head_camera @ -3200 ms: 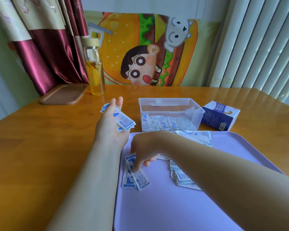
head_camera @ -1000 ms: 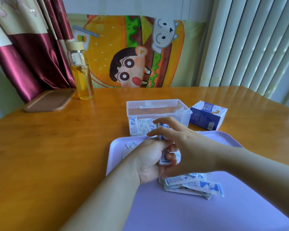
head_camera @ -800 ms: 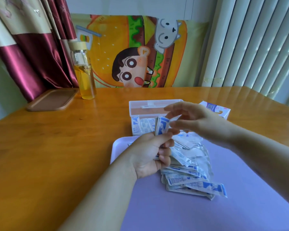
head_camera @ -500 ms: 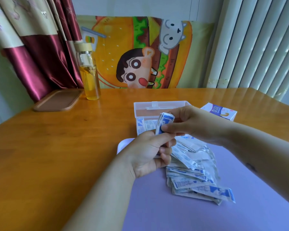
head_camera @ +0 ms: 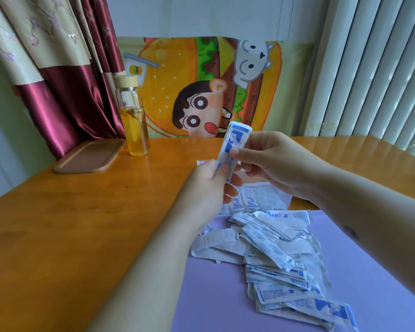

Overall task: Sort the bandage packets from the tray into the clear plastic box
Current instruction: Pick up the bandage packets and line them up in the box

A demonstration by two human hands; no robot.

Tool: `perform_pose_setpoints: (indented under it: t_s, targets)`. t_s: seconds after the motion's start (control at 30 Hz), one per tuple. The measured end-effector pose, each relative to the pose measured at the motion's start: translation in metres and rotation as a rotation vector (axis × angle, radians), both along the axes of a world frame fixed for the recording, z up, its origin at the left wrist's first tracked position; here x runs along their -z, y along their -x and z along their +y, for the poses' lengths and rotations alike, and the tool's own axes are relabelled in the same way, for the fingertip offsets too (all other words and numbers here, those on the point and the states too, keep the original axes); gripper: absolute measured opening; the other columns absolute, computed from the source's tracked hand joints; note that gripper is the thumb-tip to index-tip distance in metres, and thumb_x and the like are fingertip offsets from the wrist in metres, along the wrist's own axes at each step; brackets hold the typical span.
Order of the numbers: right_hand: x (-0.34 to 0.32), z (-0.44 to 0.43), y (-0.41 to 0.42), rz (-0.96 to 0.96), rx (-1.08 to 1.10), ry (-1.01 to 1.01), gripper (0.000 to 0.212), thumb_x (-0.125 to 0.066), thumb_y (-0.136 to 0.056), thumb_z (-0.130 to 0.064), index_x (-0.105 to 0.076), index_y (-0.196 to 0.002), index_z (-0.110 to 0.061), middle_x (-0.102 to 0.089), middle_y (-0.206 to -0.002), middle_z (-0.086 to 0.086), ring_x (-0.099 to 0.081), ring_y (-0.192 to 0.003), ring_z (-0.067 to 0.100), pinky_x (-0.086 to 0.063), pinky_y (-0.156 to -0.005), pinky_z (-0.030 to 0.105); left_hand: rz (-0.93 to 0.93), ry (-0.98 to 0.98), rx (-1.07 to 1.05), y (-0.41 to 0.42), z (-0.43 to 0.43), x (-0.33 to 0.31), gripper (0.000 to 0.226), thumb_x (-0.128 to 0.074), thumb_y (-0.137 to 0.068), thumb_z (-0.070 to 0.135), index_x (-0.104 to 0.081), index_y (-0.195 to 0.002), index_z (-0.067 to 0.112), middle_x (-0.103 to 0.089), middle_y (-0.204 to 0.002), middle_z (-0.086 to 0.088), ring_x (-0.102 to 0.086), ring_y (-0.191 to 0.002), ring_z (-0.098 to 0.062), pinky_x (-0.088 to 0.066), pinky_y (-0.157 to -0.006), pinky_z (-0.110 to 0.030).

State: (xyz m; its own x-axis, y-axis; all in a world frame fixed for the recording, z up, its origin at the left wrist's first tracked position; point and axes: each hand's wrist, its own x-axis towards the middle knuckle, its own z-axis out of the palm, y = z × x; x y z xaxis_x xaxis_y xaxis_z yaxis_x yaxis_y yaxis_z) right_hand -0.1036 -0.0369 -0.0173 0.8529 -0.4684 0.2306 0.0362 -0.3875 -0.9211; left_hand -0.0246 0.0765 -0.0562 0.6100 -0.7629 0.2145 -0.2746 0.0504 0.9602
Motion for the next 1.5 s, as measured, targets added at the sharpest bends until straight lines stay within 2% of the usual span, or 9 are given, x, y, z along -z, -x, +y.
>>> perform_pose_setpoints:
  t_s: [0.13,0.27,0.37,0.47,0.63,0.73,0.87,1.17,1.5]
  targets:
    - [0.003,-0.008,-0.012,-0.094,0.076,0.028,0.013,-0.058,-0.091,-0.01,-0.068,-0.083,-0.013,-0.055,-0.062,0.001,-0.043,-0.054,0.009,-0.039,-0.056,0.023,-0.137,-0.059,0.011,-0.015,-0.012,-0.008,0.026,-0.035,-0.102,0.027,-0.061,-0.097,0.024,-0.066,-0.077,0.012,-0.056,-0.057,0.004,-0.045,-0.059,-0.019]
    - [-0.002,-0.029,-0.021,-0.097,0.25,0.154,0.015,-0.057,-0.092,-0.014,-0.066,-0.081,-0.019,-0.056,-0.059,-0.005,-0.046,-0.052,0.007,-0.042,-0.057,0.021,-0.339,-0.148,-0.072,-0.035,-0.018,-0.005,0.021,-0.046,-0.098,0.03,-0.061,-0.113,0.027,-0.065,-0.111,0.008,-0.06,-0.096,-0.008,-0.046,-0.079,-0.026]
    - [-0.001,-0.049,-0.03,0.146,0.347,0.474,0.012,-0.055,-0.093,-0.015,-0.066,-0.092,-0.013,-0.06,-0.068,-0.005,-0.052,-0.055,0.007,-0.04,-0.049,0.016,-0.488,-0.286,-0.173,-0.051,-0.02,0.009,0.027,-0.05,-0.097,0.027,-0.061,-0.121,0.025,-0.056,-0.128,0.005,-0.05,-0.116,-0.011,-0.034,-0.086,-0.02]
    - [0.014,-0.066,-0.047,0.46,0.296,0.495,0.019,-0.058,-0.091,-0.015,-0.068,-0.102,-0.005,-0.067,-0.08,0.007,-0.056,-0.059,0.012,-0.046,-0.054,0.021,-0.533,-0.426,-0.153,-0.06,-0.019,0.018,0.024,-0.054,-0.094,0.03,-0.064,-0.116,0.028,-0.052,-0.132,0.003,-0.041,-0.128,-0.018,-0.033,-0.097,-0.028]
    - [0.036,-0.081,-0.071,0.73,0.244,0.15,0.024,-0.064,-0.086,-0.009,-0.064,-0.107,0.004,-0.067,-0.091,0.015,-0.057,-0.074,0.019,-0.051,-0.082,0.03,-0.577,-0.537,-0.072,-0.064,-0.016,0.018,0.02,-0.056,-0.093,0.03,-0.067,-0.11,0.032,-0.049,-0.133,0.002,-0.039,-0.128,-0.024,-0.034,-0.103,-0.036]
    - [0.047,-0.085,-0.079,0.93,0.219,0.253,0.025,-0.071,-0.082,-0.02,-0.063,-0.097,-0.003,-0.062,-0.1,0.011,-0.054,-0.084,0.022,-0.047,-0.083,0.032,-0.583,-0.532,-0.059,-0.065,-0.014,0.019,0.02,-0.055,-0.094,0.028,-0.067,-0.108,0.034,-0.046,-0.136,0.001,-0.04,-0.128,-0.022,-0.033,-0.1,-0.031]
    - [0.053,-0.084,-0.087,1.044,0.199,0.423,0.047,-0.067,-0.083,-0.031,-0.058,-0.123,-0.008,-0.055,-0.122,0.007,-0.052,-0.107,0.025,-0.044,-0.096,0.035,-0.557,-0.499,-0.041,-0.064,-0.013,0.017,0.02,-0.053,-0.095,0.025,-0.068,-0.106,0.032,-0.05,-0.134,0.002,-0.044,-0.122,-0.014,-0.032,-0.087,-0.022]
    - [0.053,-0.074,-0.093,1.171,0.121,0.679,0.026,-0.066,-0.078,-0.037,-0.059,-0.09,-0.016,-0.055,-0.095,-0.001,-0.053,-0.089,0.02,-0.043,-0.077,0.03,-0.568,-0.507,-0.011,-0.067,-0.012,0.015,0.023,-0.051,-0.096,0.025,-0.069,-0.109,0.03,-0.053,-0.134,0.002,-0.046,-0.122,-0.014,-0.032,-0.084,-0.02]
    - [0.049,-0.066,-0.095,1.202,0.091,0.759,0.027,-0.07,-0.076,-0.04,-0.062,-0.075,-0.014,-0.057,-0.077,-0.004,-0.055,-0.08,0.016,-0.043,-0.078,0.028,-0.573,-0.511,-0.001,-0.066,-0.01,0.013,0.024,-0.051,-0.096,0.024,-0.068,-0.112,0.027,-0.052,-0.136,0.003,-0.049,-0.118,-0.013,-0.032,-0.081,-0.019]
